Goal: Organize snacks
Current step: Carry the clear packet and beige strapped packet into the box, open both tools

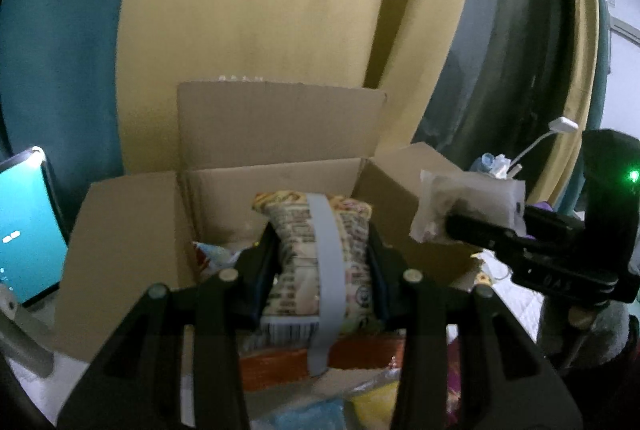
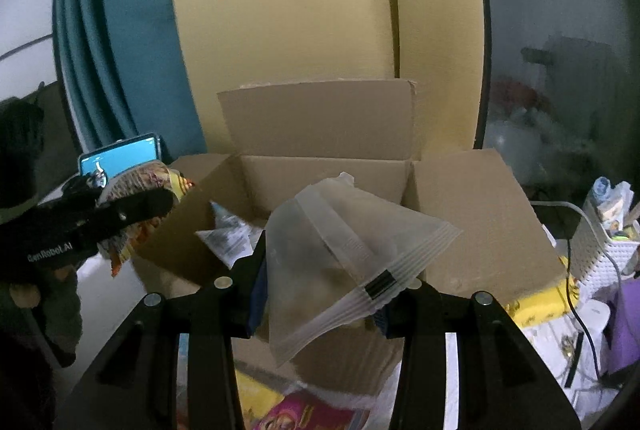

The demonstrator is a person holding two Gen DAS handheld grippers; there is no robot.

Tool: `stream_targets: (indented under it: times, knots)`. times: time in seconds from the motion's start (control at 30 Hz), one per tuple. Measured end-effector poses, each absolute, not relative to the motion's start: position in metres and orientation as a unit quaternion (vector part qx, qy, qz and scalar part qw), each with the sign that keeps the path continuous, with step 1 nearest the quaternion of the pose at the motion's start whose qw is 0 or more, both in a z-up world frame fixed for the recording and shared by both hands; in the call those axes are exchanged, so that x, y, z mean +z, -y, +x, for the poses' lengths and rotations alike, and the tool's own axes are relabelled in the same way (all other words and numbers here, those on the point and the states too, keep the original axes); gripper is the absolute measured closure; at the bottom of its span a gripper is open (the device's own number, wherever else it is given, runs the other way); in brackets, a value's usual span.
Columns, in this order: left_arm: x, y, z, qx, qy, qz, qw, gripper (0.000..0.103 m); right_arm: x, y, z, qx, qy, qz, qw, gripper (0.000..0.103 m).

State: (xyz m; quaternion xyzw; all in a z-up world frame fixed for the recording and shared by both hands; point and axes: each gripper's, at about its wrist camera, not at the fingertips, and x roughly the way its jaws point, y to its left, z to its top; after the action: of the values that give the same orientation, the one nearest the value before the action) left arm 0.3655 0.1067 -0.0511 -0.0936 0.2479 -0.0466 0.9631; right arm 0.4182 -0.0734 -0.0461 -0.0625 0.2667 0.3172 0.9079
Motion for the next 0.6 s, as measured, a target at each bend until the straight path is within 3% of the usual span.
stream_targets:
  times: [0.27,0.3,0.37,0.43,0.5,0.6]
  knots:
    - [-0.066,-0.103,0.393,-0.034,-0.270,-0.087,0.958,0.061,-0.058,0.056,0.448,0.332,-0.276,-0.060,0.900,0.059]
    - [-0.069,-0.103,0.396,-0.035,-0.277,-0.088,0.956,0.057,-0.060,0.054,0.450,0.332,-0.277,-0.059,0.899,0.059]
    - [-0.072,-0.103,0.397,-0.039,-0.283,-0.093,0.954,0.054,-0.065,0.047,0.454,0.340,-0.286,-0.062,0.894,0.052]
    - [-0.073,-0.103,0.396,-0.038,-0.285,-0.097,0.953,0.051,-0.068,0.042,0.454,0.346,-0.289,-0.067,0.890,0.032]
    - [-0.073,-0.104,0.394,-0.037,-0.284,-0.100,0.953,0.035,-0.068,0.039,0.449,0.348,-0.286,-0.071,0.890,0.032]
    - [-0.069,-0.107,0.385,-0.038,-0.277,-0.111,0.954,0.029,-0.066,0.038,0.444,0.344,-0.284,-0.075,0.892,0.031]
